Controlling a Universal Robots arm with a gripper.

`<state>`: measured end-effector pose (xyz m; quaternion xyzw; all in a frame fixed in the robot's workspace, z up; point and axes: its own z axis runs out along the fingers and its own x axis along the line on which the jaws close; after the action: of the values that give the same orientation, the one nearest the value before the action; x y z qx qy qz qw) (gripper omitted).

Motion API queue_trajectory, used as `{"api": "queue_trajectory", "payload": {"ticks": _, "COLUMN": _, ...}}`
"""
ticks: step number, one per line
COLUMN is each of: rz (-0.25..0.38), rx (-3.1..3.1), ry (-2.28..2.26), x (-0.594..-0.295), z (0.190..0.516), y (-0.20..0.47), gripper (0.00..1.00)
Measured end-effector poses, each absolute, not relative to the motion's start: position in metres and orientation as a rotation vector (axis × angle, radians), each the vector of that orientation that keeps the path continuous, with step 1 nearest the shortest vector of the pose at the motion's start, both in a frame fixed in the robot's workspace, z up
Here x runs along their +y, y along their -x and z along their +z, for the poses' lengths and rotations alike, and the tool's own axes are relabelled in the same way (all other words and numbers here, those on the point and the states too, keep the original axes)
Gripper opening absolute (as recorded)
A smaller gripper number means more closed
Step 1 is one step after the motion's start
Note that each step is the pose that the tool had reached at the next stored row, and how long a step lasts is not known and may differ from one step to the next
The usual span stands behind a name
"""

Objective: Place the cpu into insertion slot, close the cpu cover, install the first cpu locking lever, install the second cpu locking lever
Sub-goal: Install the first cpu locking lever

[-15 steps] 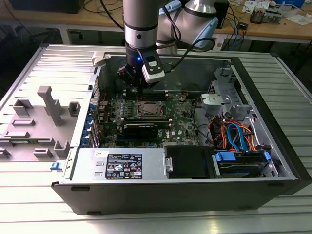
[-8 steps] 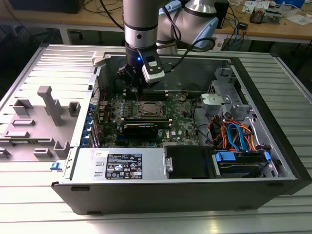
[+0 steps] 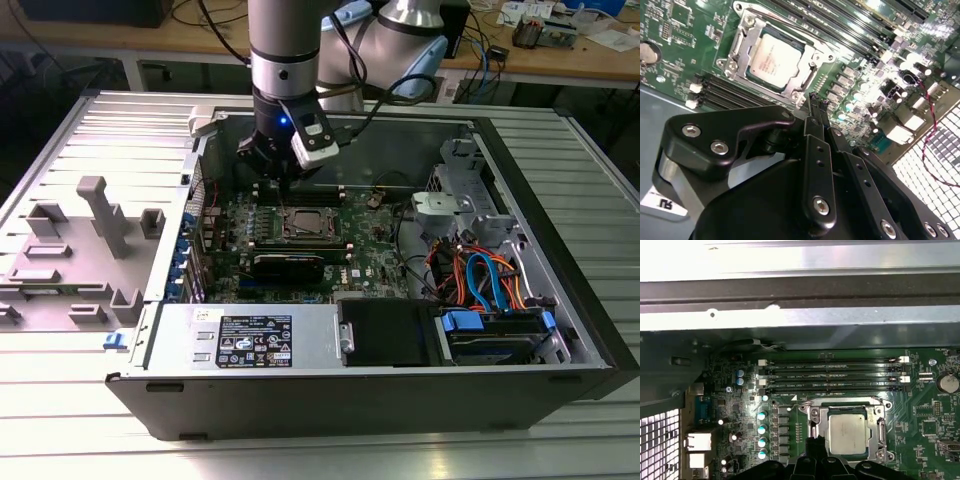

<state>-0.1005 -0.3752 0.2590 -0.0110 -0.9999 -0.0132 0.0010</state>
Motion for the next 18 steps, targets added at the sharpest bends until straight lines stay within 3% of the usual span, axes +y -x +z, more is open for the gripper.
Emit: {"api": "queue_trajectory", "payload": {"ticks": 18, "rz": -0.044, "rx": -3.148, "ry": -0.026, "x": -0.375, "z": 0.266, "y": 0.125, "gripper": 0.11}}
